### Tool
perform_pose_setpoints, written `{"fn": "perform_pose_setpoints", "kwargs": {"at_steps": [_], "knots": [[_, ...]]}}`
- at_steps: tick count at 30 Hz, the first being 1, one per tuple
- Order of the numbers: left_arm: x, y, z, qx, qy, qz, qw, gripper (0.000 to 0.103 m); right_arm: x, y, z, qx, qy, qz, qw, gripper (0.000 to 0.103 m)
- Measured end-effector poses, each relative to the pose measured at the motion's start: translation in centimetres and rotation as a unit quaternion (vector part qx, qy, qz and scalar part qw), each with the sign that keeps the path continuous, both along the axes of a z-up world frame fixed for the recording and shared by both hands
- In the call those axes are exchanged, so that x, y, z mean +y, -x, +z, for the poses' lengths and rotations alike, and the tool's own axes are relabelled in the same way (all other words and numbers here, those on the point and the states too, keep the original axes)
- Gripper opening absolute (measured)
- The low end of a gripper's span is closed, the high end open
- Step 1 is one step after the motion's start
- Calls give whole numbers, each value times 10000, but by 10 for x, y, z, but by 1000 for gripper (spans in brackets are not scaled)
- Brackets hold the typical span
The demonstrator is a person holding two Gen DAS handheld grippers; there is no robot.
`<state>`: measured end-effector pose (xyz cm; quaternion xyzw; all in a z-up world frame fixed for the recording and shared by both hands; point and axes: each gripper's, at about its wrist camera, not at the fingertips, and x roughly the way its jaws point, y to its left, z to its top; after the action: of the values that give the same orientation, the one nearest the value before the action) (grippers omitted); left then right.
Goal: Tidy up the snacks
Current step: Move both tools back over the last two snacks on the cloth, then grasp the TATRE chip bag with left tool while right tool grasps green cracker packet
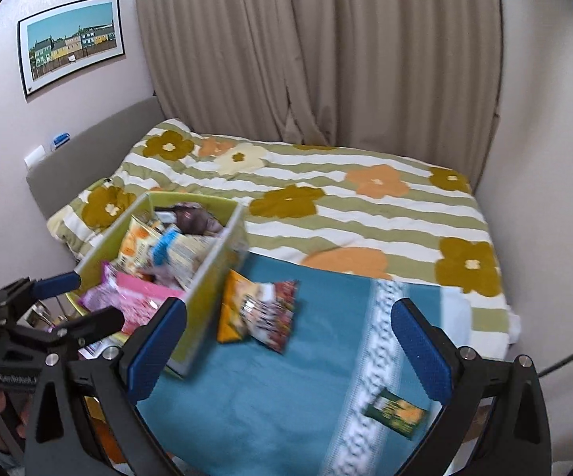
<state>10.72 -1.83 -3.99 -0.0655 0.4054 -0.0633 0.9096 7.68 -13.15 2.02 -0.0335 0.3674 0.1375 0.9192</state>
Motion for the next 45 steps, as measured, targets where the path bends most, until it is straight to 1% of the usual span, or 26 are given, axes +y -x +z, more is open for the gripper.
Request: {"fn": "perform_pose_setpoints", "kwargs": {"at_steps": [4,6,8,10,13,15,16,17,18,20,22,23,24,27,28,31,36,38,42,43,45], "knots": [[-29,-2,-12,131,-219,-170,9995,101,-36,11,-9,49,67,-131,9999,102],[-41,-5,-18,218,-391,-293,9986,101,-52,15,-13,82,88,-194,9997,102],[-53,-10,-24,300,-662,-442,9964,101,-65,16,-18,123,113,-261,9995,102],[-63,-20,-30,379,-978,-652,9923,101,-79,15,-23,187,148,-296,9993,102],[-76,-39,-42,548,-1499,-1084,9812,101,-93,11,-34,267,302,-313,9987,102],[-86,-56,-53,730,-1948,-1454,9672,101,-100,4,-45,400,330,-285,9982,102],[-91,-66,-60,846,-2197,-1705,9568,101,-105,-1,-51,486,276,-258,9981,102],[-95,-73,-65,925,-2361,-1888,9487,101,-109,-5,-56,539,272,-235,9979,102],[-100,-82,-72,1010,-2615,-2119,9362,101,-112,-8,-61,577,316,-214,9976,102],[-109,-98,-89,1118,-3191,-2471,9081,101,-116,-16,-70,660,491,-168,9965,102],[-113,-112,-102,1264,-3501,-2736,8869,101,-117,-22,-78,763,616,-96,9951,102],[-115,-120,-111,1371,-3640,-2885,8749,101,-118,-25,-83,833,667,-41,9943,102],[-116,-125,-117,1441,-3736,-2985,8664,101,-119,-29,-88,918,712,31,9932,102],[-122,-145,-140,1635,-4105,-3283,8349,101,-121,-40,-109,1237,836,250,9885,102],[-123,-150,-146,1700,-4170,-3355,8274,101,-120,-43,-117,1331,909,304,9865,102],[-124,-165,-165,1979,-4270,-3553,8076,101,-113,-47,-142,1626,1184,571,9779,102],[-119,-183,-192,2352,-4377,-3754,7824,101,-108,-53,-181,2091,1501,924,9619,102],[-118,-190,-201,2495,-4364,-3850,7740,101,-109,-57,-194,2259,1568,1008,9562,102],[-119,-197,-215,2732,-4316,-4006,7607,101,-108,-60,-212,2454,1818,1219,9444,102],[-120,-197,-219,2787,-4309,-4061,7561,101,-108,-61,-215,2495,1865,1280,9416,102],[-120,-196,-227,2852,-4398,-4165,7428,101,-107,-61,-222,2569,1931,1440,9359,102]]}}
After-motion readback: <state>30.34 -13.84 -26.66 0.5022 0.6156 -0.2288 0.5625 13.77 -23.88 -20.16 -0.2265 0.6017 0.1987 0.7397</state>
